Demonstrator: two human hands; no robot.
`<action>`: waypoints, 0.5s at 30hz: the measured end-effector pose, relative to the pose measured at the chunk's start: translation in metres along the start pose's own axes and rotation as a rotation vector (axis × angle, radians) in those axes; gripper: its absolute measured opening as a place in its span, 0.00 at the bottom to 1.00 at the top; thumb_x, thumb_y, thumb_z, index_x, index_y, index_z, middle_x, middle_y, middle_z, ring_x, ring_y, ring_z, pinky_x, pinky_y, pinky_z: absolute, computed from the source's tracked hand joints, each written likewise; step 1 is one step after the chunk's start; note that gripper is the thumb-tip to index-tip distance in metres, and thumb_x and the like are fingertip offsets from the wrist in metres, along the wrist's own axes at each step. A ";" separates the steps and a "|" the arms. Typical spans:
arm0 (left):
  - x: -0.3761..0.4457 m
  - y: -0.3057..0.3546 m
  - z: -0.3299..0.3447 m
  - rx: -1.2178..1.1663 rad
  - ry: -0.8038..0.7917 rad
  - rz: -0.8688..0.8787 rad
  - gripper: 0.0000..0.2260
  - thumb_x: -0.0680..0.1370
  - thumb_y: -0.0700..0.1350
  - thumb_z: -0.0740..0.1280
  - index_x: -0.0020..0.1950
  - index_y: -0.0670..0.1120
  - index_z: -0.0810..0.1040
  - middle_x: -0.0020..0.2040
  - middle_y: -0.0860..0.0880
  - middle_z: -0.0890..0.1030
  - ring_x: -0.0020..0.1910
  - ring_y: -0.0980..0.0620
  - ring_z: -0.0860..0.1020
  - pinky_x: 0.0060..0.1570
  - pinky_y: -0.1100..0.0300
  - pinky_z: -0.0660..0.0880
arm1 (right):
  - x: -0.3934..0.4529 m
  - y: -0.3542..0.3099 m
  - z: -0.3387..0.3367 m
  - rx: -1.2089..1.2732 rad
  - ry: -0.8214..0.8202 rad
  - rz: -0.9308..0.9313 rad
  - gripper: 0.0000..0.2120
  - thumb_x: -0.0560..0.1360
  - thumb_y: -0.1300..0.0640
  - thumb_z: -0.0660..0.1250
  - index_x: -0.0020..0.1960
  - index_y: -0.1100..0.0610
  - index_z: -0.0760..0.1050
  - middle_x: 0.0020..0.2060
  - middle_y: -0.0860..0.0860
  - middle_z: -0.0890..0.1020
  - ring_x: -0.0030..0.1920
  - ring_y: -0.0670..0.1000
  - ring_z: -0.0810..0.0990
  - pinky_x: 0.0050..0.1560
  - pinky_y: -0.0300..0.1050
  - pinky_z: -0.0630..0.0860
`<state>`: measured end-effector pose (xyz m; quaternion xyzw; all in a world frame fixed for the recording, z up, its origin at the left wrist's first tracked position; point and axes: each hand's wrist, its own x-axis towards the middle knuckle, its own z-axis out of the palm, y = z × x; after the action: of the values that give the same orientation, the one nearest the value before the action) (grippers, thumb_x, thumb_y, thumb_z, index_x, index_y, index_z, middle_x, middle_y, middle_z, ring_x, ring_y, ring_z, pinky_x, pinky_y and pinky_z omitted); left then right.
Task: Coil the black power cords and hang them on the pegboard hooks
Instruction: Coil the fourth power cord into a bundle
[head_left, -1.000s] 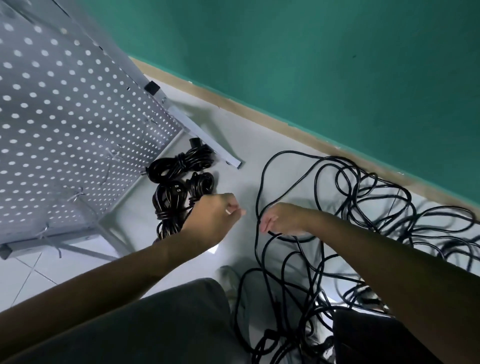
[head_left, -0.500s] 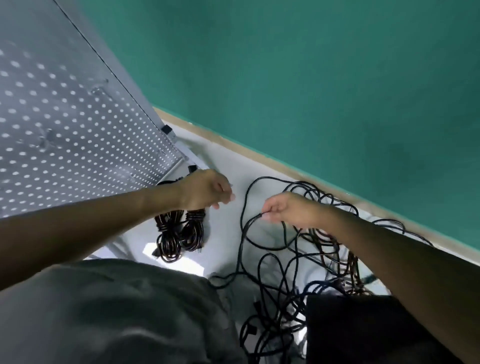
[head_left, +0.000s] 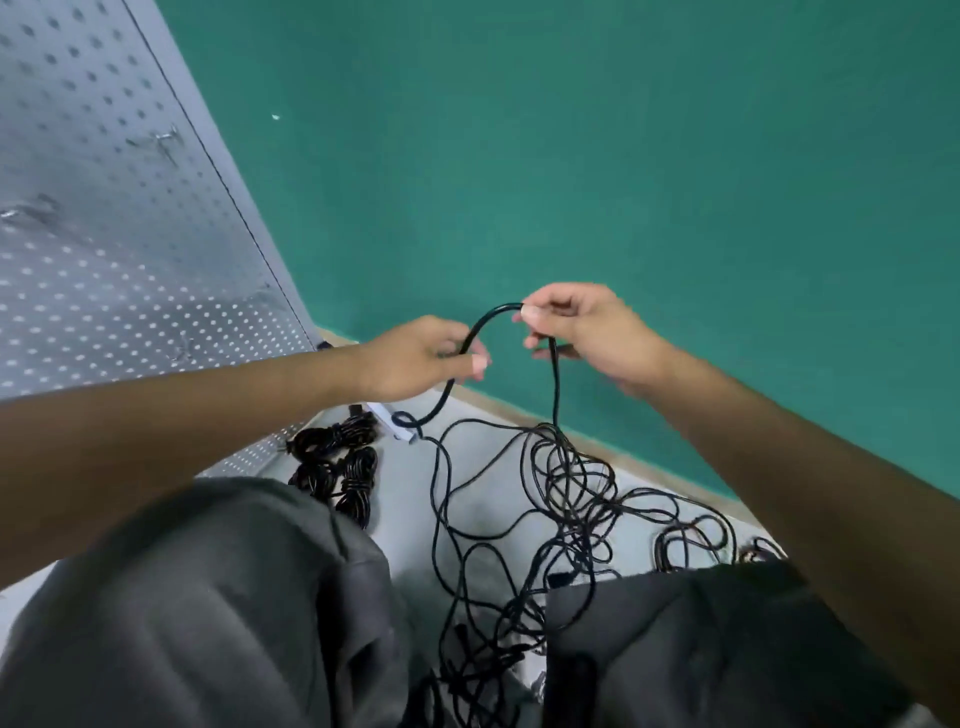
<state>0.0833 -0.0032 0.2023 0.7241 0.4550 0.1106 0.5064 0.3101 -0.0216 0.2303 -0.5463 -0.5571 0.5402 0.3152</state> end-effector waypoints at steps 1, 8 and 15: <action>-0.007 0.013 0.001 -0.036 0.032 0.023 0.09 0.84 0.41 0.66 0.60 0.36 0.79 0.52 0.41 0.86 0.52 0.50 0.84 0.57 0.63 0.78 | -0.010 -0.016 -0.004 0.011 0.036 -0.024 0.07 0.82 0.61 0.66 0.45 0.54 0.78 0.43 0.49 0.82 0.36 0.42 0.81 0.50 0.45 0.79; -0.070 0.098 -0.004 -0.036 0.149 0.149 0.12 0.85 0.41 0.63 0.51 0.32 0.79 0.44 0.41 0.86 0.41 0.51 0.84 0.47 0.71 0.76 | -0.080 -0.109 -0.030 0.113 0.301 -0.146 0.08 0.83 0.58 0.64 0.46 0.55 0.77 0.39 0.47 0.79 0.36 0.43 0.81 0.49 0.46 0.80; -0.115 0.181 -0.021 -0.188 0.318 0.351 0.13 0.86 0.40 0.60 0.44 0.40 0.77 0.32 0.49 0.81 0.32 0.55 0.79 0.43 0.63 0.76 | -0.131 -0.131 -0.016 0.156 0.219 -0.147 0.09 0.87 0.54 0.54 0.49 0.54 0.68 0.48 0.52 0.84 0.47 0.51 0.83 0.55 0.50 0.78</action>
<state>0.1048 -0.0915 0.3977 0.7152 0.3841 0.3512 0.4664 0.3169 -0.1179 0.3896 -0.5335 -0.5142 0.4943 0.4545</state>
